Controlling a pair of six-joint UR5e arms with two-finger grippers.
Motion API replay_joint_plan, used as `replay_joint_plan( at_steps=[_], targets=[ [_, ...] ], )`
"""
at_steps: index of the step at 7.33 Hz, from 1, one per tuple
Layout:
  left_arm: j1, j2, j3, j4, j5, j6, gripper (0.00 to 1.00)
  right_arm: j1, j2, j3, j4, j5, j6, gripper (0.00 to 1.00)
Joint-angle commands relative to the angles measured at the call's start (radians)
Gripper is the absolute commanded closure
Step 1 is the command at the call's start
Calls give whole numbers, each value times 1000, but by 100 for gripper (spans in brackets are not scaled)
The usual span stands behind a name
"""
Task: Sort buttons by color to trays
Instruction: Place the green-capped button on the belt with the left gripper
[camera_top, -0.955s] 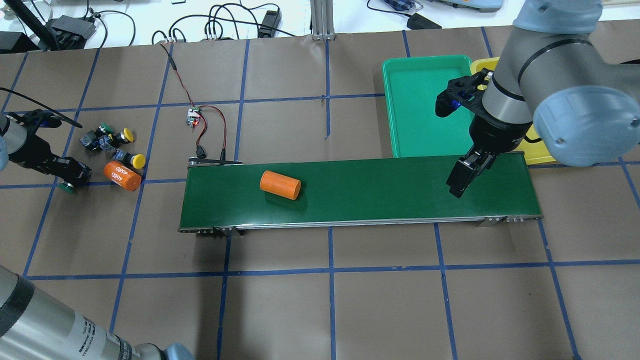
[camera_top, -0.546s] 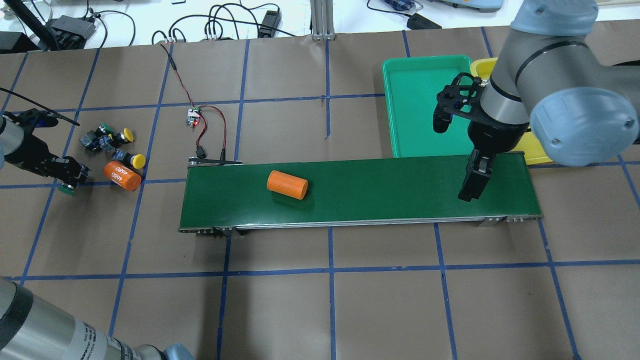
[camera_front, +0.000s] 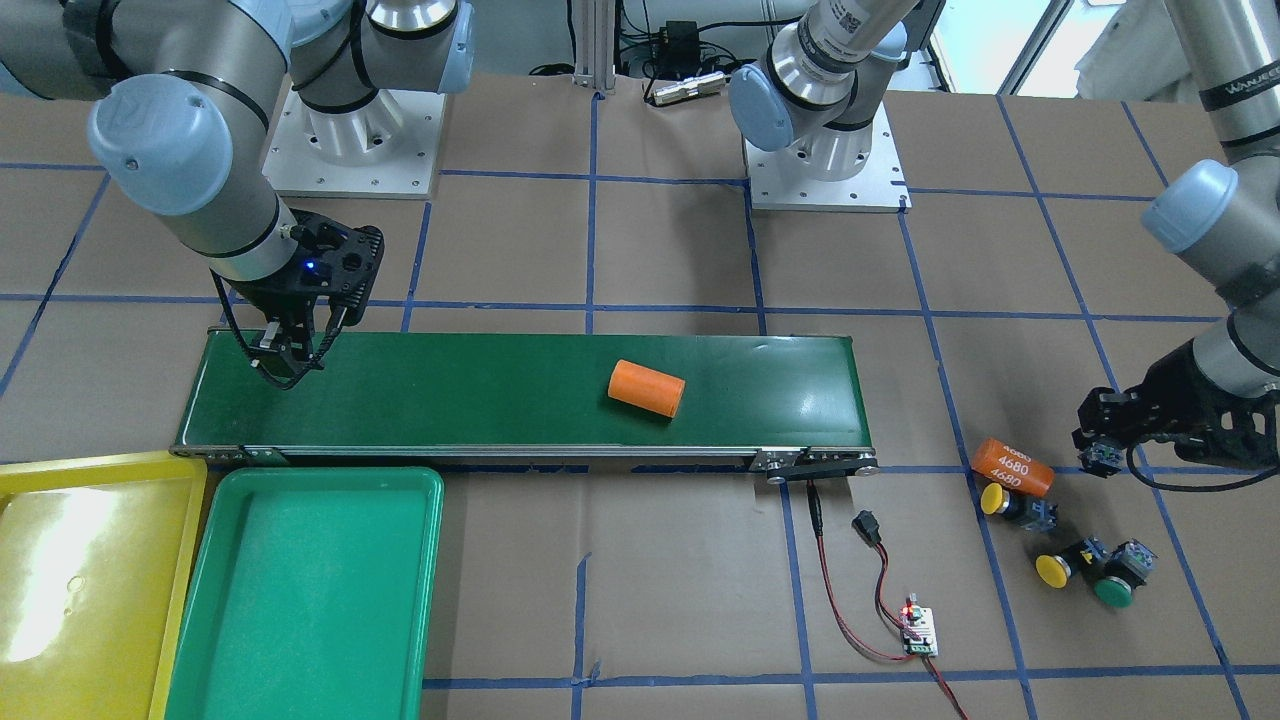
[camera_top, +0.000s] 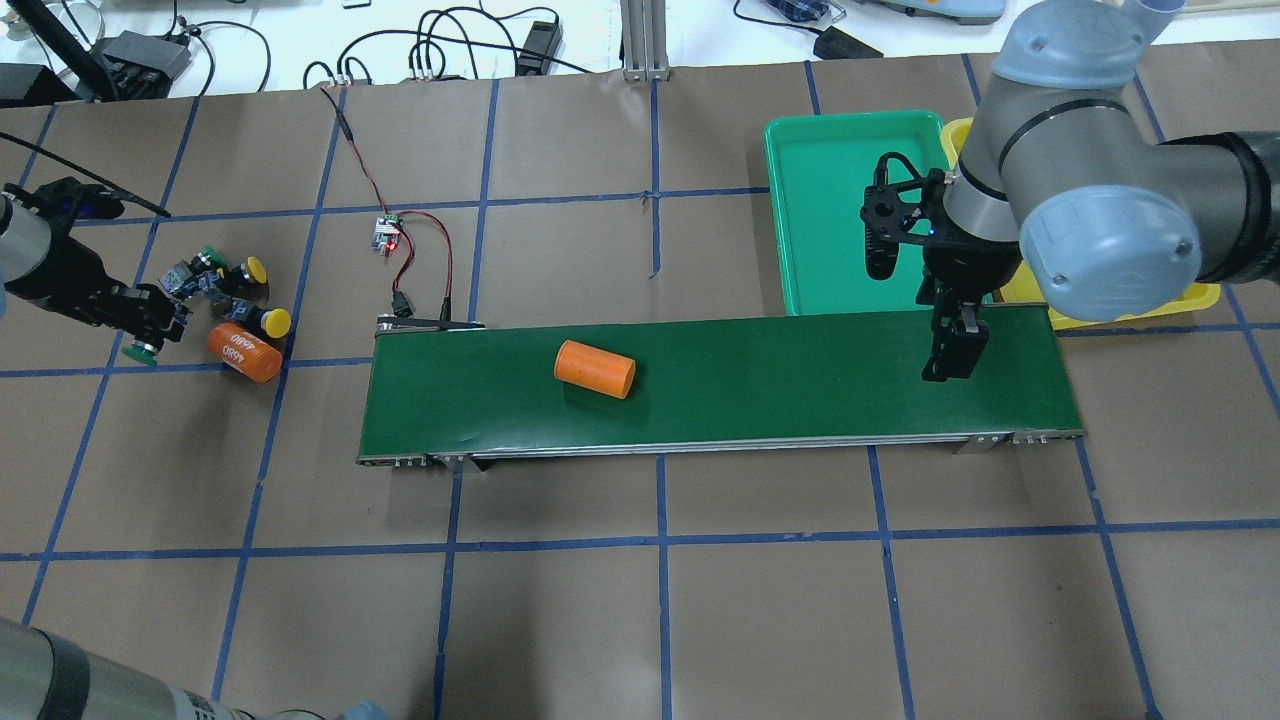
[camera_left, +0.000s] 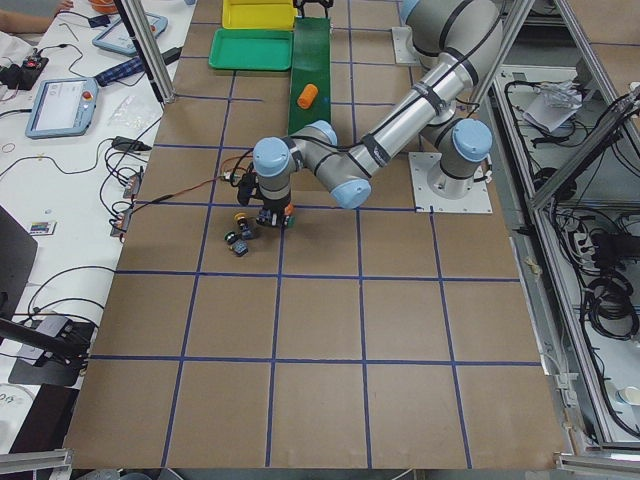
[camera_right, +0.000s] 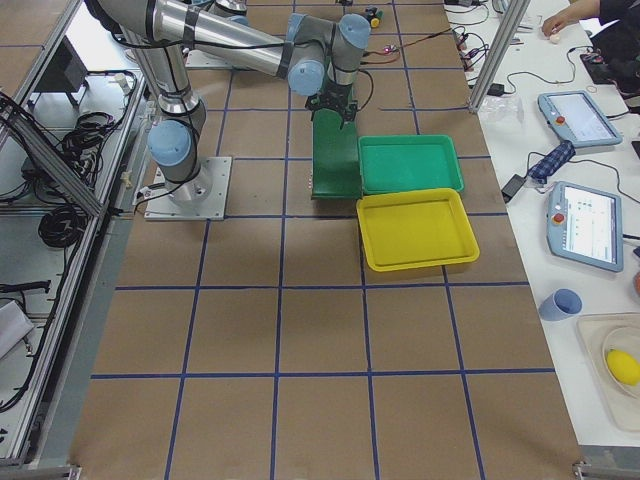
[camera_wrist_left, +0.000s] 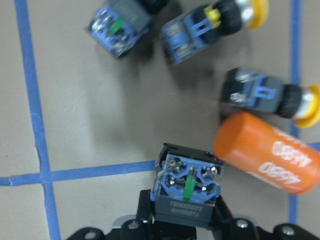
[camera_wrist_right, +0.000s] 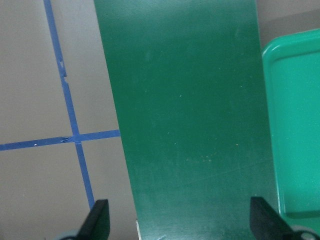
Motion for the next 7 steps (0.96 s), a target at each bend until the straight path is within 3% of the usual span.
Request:
replay_joint_plan(
  at_steps=[1, 2, 3, 5, 7],
  targets=[
    [-129, 92, -112, 3, 26, 38, 100, -2, -11, 73, -178, -9, -59, 1],
    [-163, 137, -153, 5, 23, 138, 100, 0, -17, 158, -337, -10, -131, 5],
    [-233, 186, -174, 5, 35, 214, 100, -11, -19, 218, -454, -1, -168, 2],
    [-370, 261, -181, 5, 96, 336, 100, -11, -13, 234, -455, 6, -195, 0],
    [-487, 274, -218, 27, 94, 401, 100, -12, -11, 252, -453, 6, -226, 0]
  ],
)
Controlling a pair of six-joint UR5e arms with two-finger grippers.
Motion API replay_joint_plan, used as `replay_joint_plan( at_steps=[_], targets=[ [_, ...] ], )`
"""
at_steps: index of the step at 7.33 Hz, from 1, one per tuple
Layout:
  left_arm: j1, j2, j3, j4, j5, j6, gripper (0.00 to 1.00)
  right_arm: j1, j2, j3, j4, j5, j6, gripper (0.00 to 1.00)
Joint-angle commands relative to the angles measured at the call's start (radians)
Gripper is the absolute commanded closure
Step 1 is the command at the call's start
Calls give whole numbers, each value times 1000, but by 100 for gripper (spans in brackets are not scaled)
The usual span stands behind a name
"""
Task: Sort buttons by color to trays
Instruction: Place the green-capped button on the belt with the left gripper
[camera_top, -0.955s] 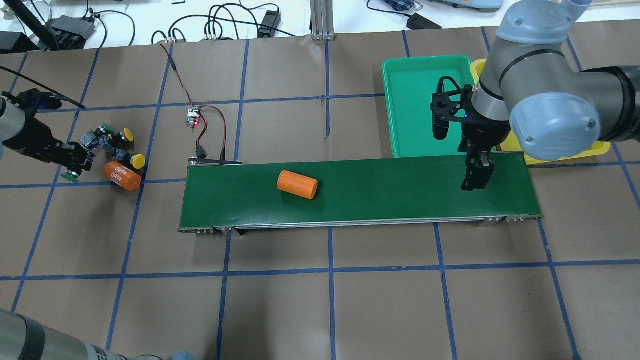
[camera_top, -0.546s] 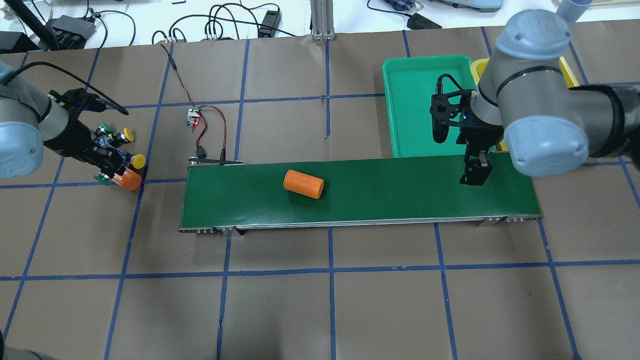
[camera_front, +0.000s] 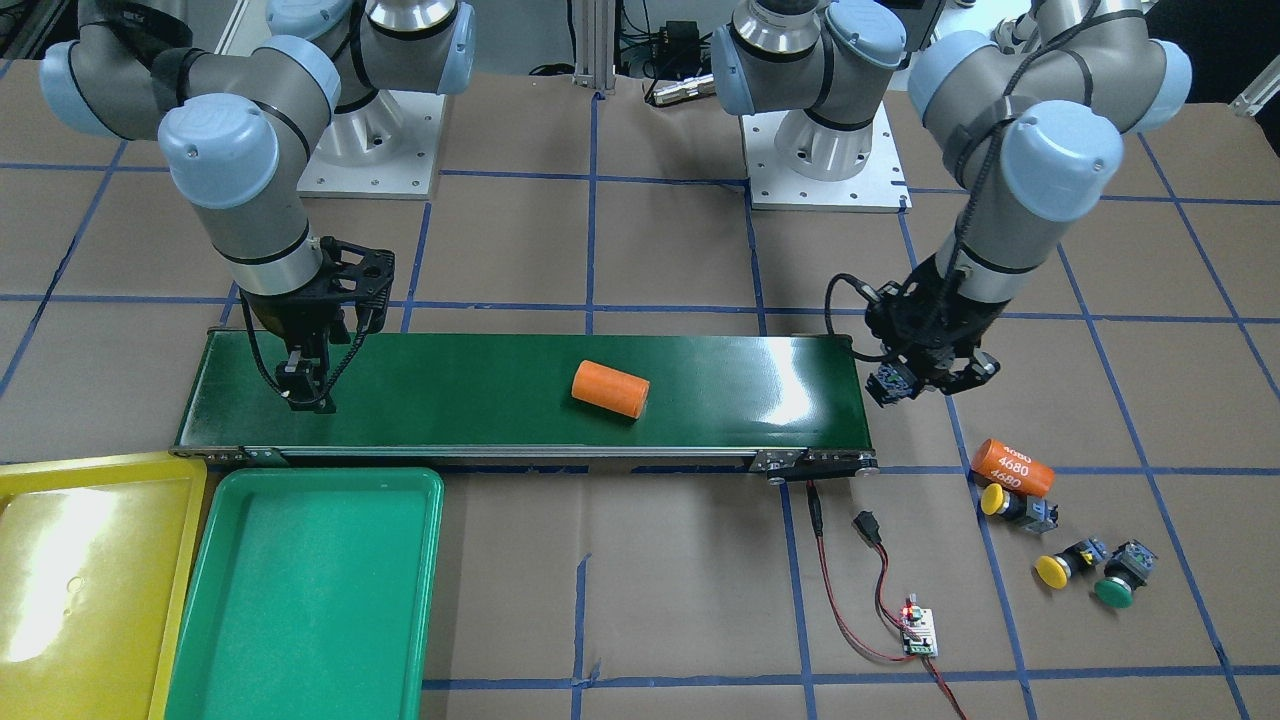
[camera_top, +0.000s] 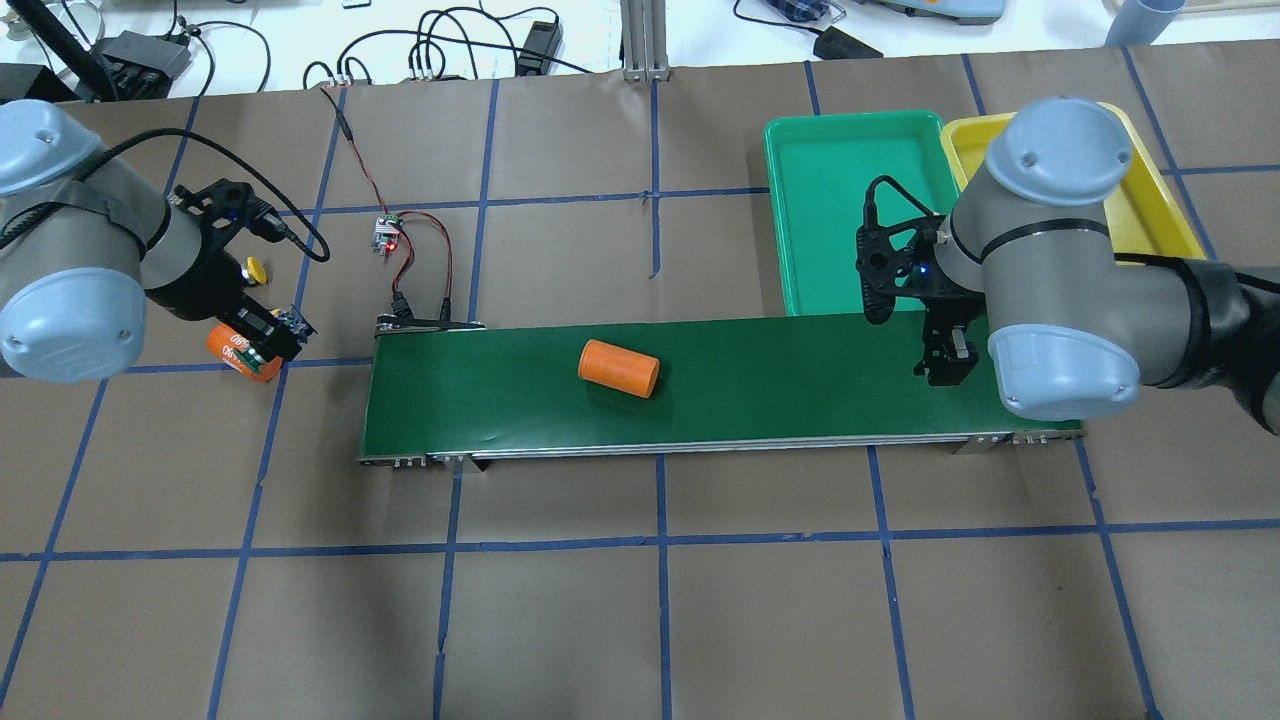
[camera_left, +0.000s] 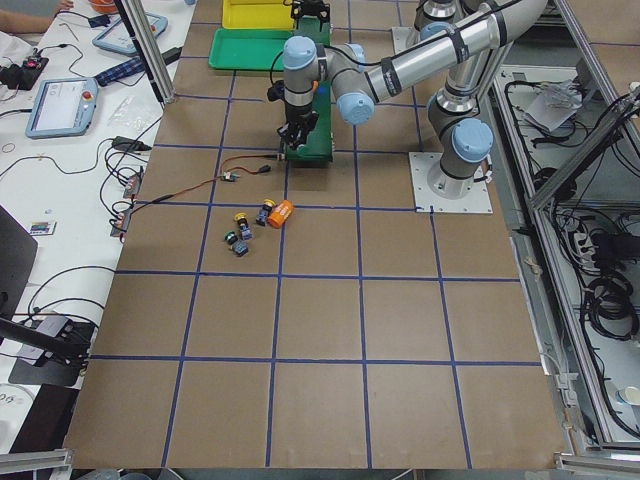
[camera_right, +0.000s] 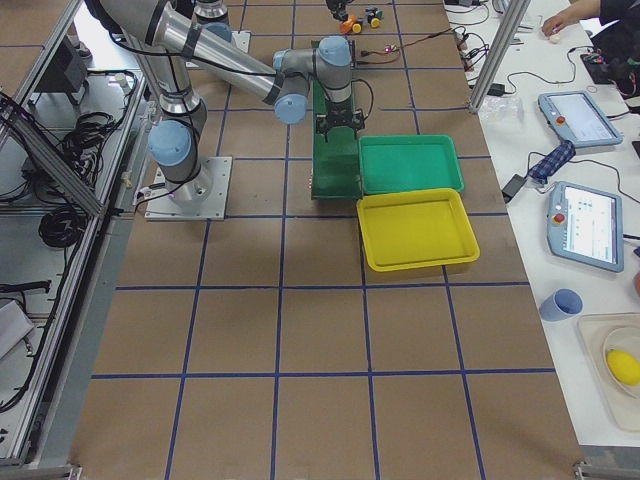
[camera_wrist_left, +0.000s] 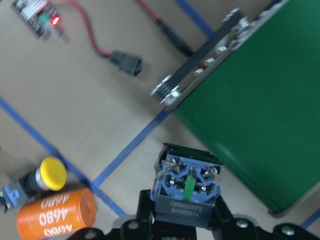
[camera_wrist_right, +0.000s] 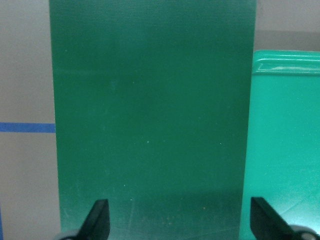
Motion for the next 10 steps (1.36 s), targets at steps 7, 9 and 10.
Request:
replay_joint_plan(
  at_steps=[7, 9, 10],
  targets=[
    [-221, -28, -173, 302, -29, -33, 0, 2, 4, 41, -1, 0, -4, 0],
    [-215, 7, -156, 301, -26, -72, 0, 2, 4, 41, -1, 0, -5, 0],
    [-200, 27, -141, 292, -11, -74, 0, 2, 4, 41, -1, 0, -5, 0]
  ],
)
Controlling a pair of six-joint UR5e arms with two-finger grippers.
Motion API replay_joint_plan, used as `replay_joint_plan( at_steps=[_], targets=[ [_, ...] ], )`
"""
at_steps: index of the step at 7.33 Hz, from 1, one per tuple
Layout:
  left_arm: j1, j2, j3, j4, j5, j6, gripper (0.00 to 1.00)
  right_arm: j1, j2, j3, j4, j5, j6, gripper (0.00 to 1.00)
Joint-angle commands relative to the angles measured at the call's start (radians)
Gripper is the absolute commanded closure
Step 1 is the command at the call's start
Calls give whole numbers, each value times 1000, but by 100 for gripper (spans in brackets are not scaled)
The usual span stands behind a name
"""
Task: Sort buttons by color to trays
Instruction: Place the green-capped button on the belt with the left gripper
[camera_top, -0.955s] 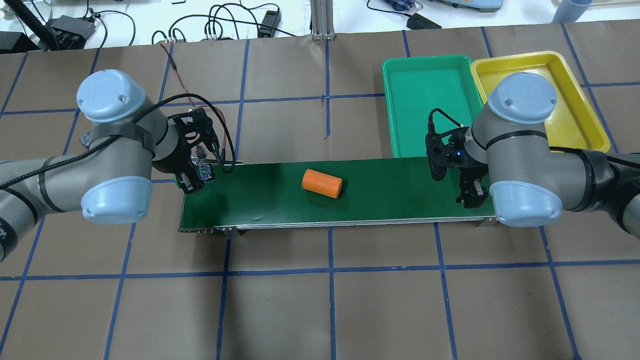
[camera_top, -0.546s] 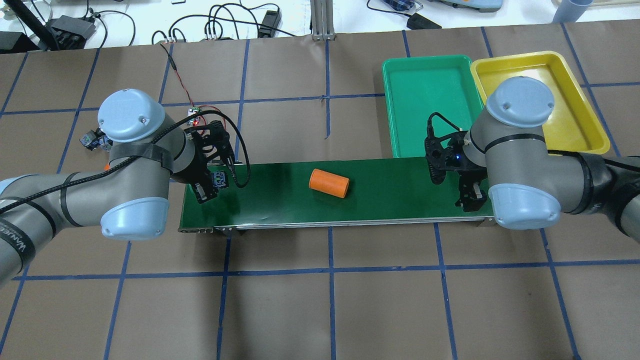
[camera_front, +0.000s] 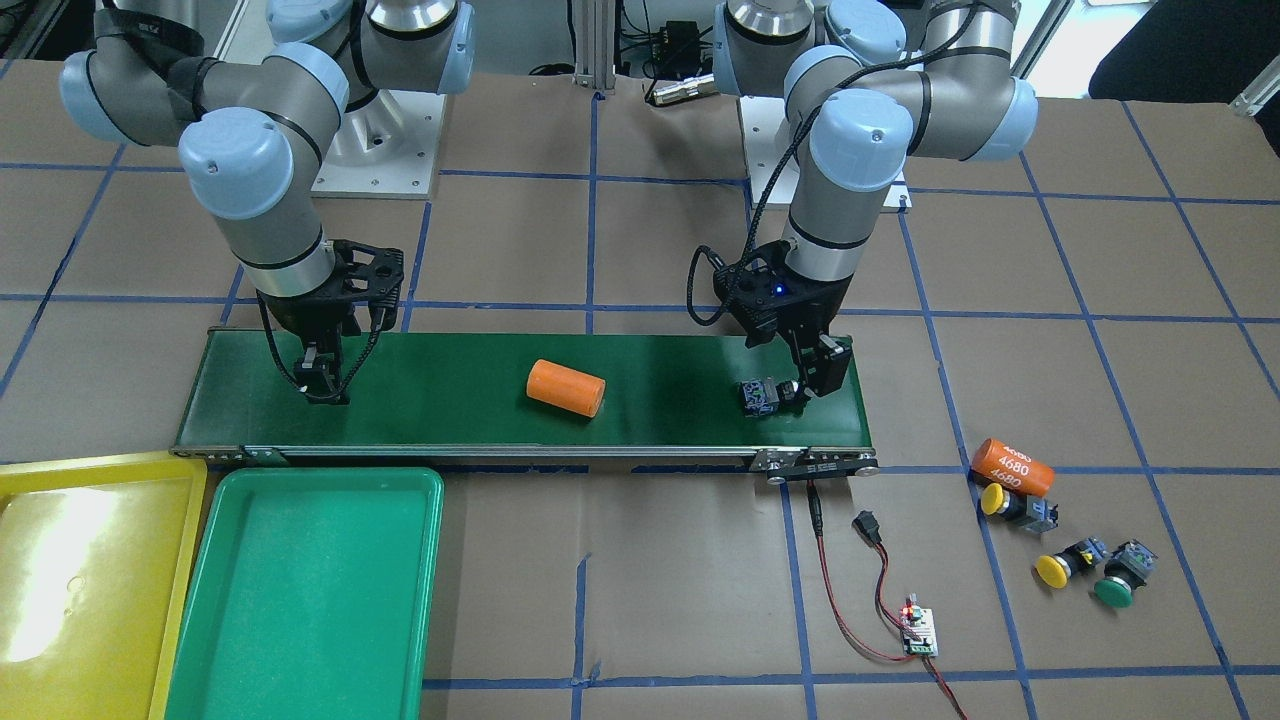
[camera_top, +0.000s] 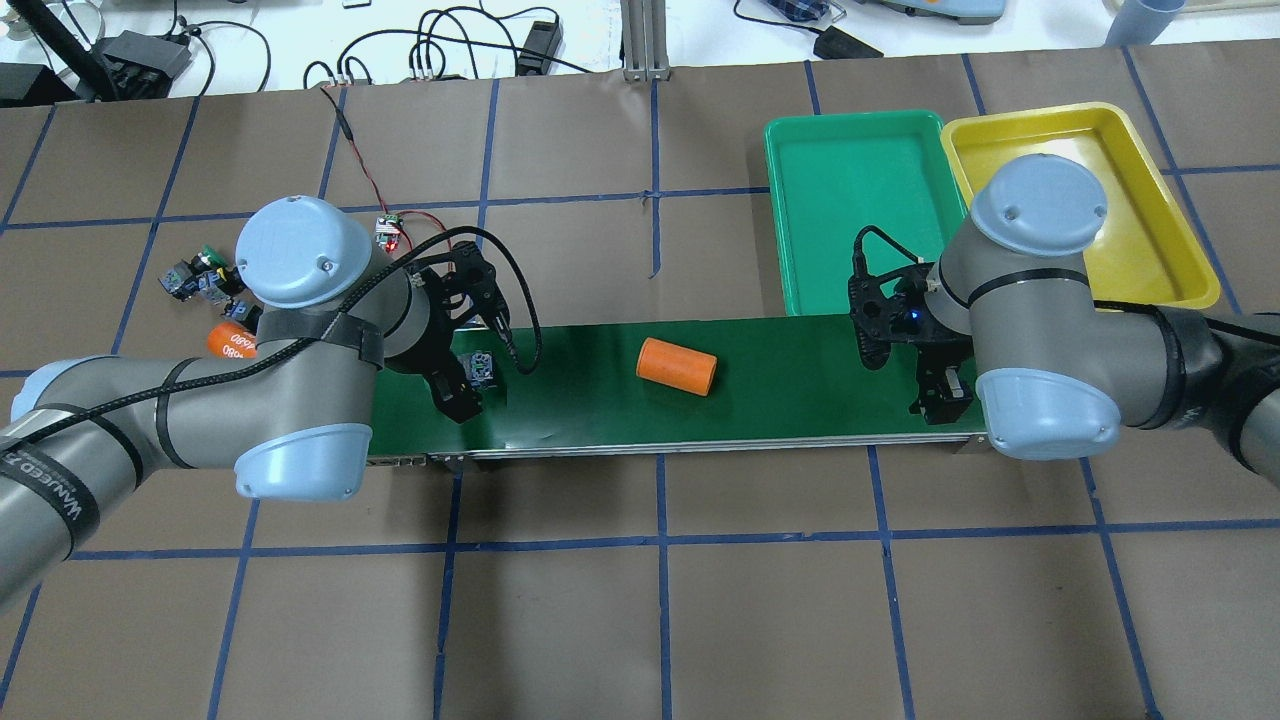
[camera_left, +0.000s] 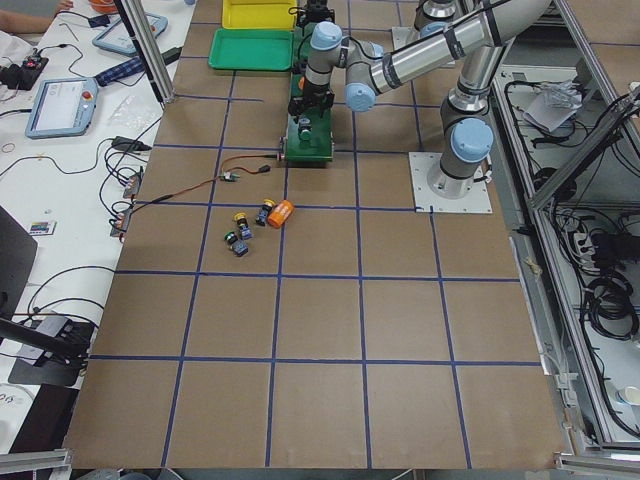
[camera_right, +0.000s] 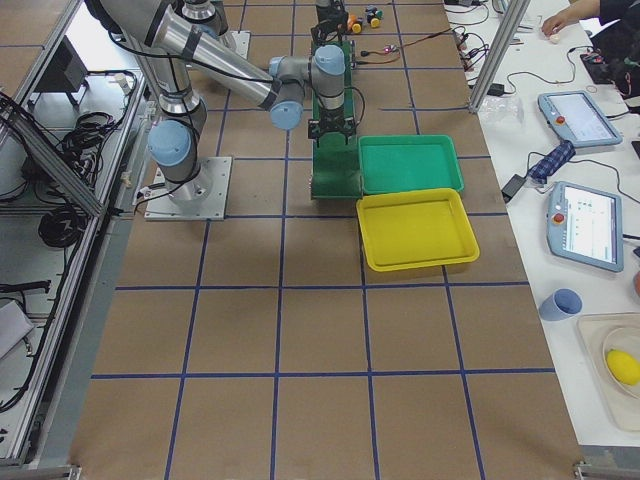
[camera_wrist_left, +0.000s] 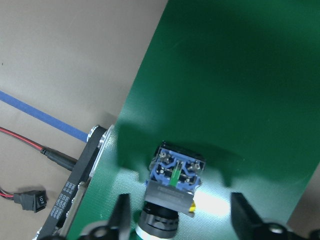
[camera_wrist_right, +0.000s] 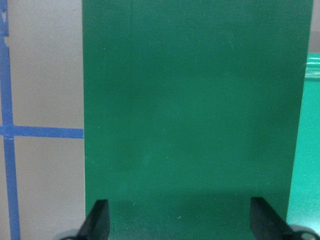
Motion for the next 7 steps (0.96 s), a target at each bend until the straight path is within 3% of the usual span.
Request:
replay_joint_plan(
  at_steps=[1, 3, 4, 5, 7],
  targets=[
    [74, 28, 19, -49, 18, -34, 0, 0, 0, 0, 0, 0, 1, 0],
    [423, -15, 24, -73, -62, -47, 0, 0, 0, 0, 0, 0, 1, 0],
    [533, -42, 25, -89, -140, -44, 0, 0, 0, 0, 0, 0, 1, 0],
    [604, -85, 63, -85, -170, -74, 0, 0, 0, 0, 2, 0, 1, 0],
    [639, -167, 151, -87, -158, -367, 0, 0, 0, -2, 0, 0, 1, 0]
  ],
)
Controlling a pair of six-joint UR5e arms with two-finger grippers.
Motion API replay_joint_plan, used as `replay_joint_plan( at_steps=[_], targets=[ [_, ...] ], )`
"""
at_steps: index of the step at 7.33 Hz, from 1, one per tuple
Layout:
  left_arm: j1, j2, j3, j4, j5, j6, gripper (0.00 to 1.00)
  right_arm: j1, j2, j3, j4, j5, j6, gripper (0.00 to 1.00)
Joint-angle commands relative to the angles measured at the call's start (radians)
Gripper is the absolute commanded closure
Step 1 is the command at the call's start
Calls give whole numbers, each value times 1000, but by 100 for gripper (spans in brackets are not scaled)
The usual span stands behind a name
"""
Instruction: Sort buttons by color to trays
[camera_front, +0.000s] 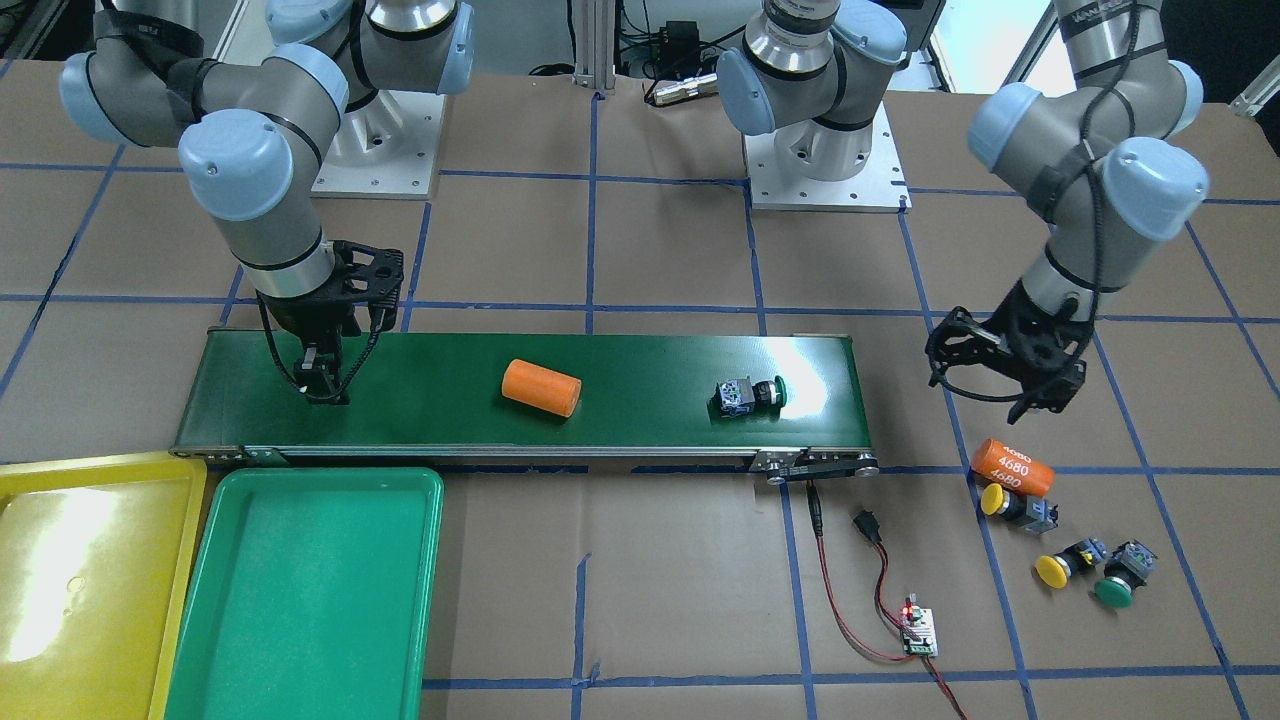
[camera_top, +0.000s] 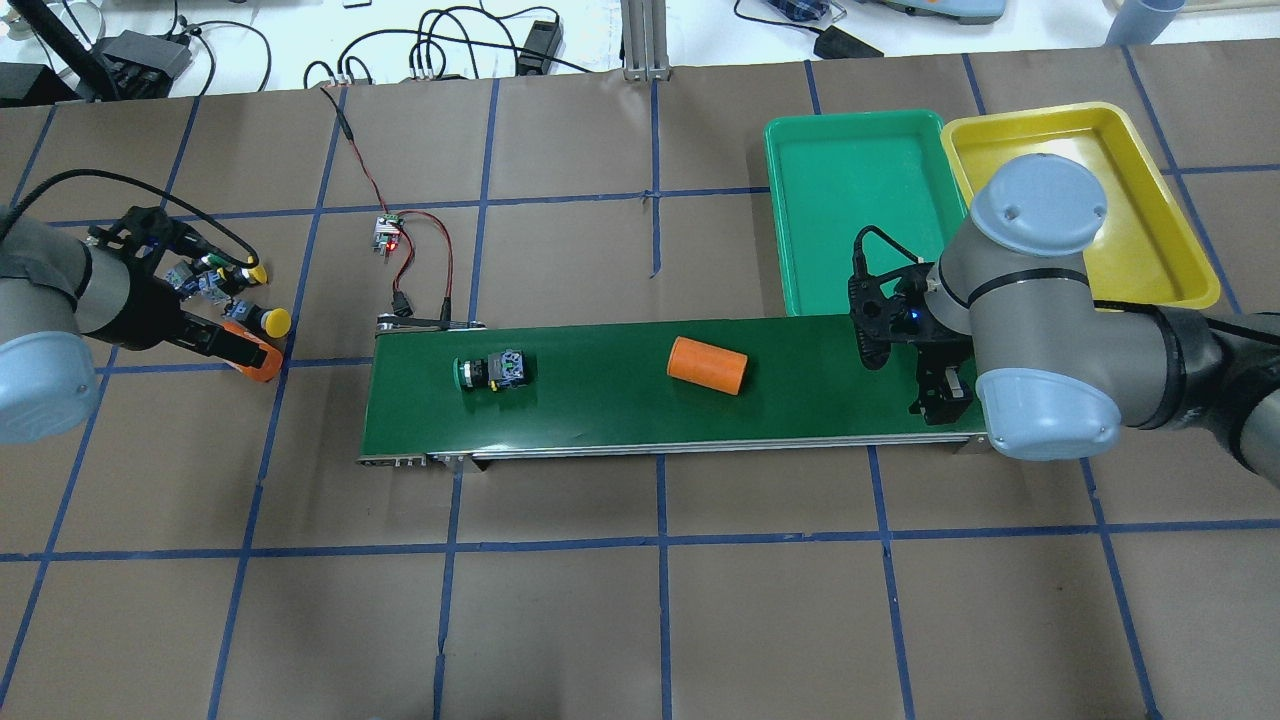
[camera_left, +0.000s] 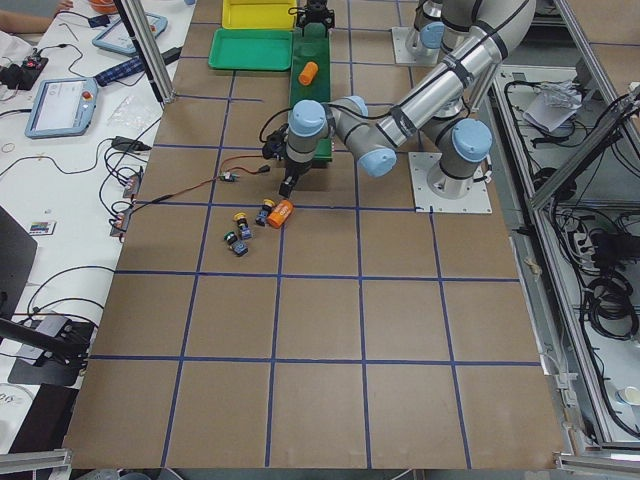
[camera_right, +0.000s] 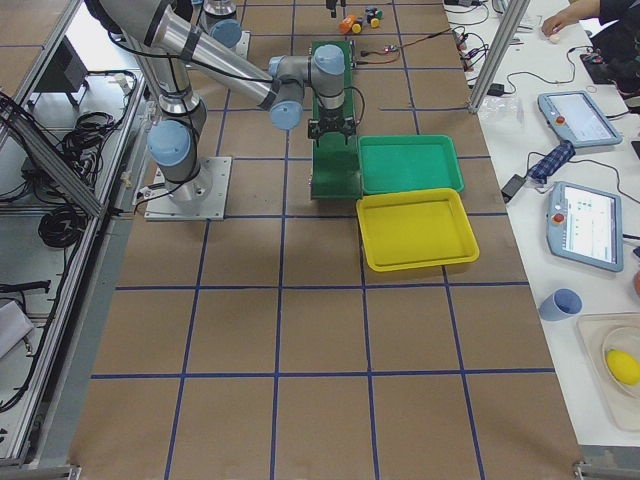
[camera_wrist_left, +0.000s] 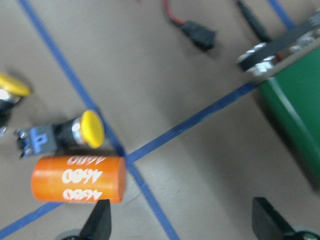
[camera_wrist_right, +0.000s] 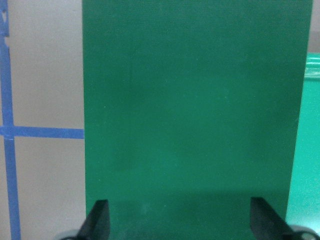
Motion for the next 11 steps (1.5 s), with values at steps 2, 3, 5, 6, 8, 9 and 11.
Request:
replay_joint_plan(
  at_steps=[2, 3, 5, 6, 8, 9, 11],
  targets=[
    [31, -110, 66, -1, 11, -476, 0, 0, 0, -1, 0, 0, 0, 0],
    [31, -126, 76, -9, 70, -604, 0, 0, 0, -1, 0, 0, -2, 0],
    [18, -156, 80, 5, 60, -877, 0, 0, 0, -1, 0, 0, 0, 0],
    [11, -173, 83, 10, 60, -953, 0, 2, 0, -1, 0, 0, 0, 0],
    [6, -195, 85, 36, 60, -964, 0, 2, 0, -1, 0, 0, 2, 0],
    [6, -213, 85, 39, 56, -966, 0, 2, 0, 0, 0, 0, 0, 0],
    [6, -233, 82, 57, 34, -969, 6, 2, 0, 0, 0, 0, 2, 0]
  ],
)
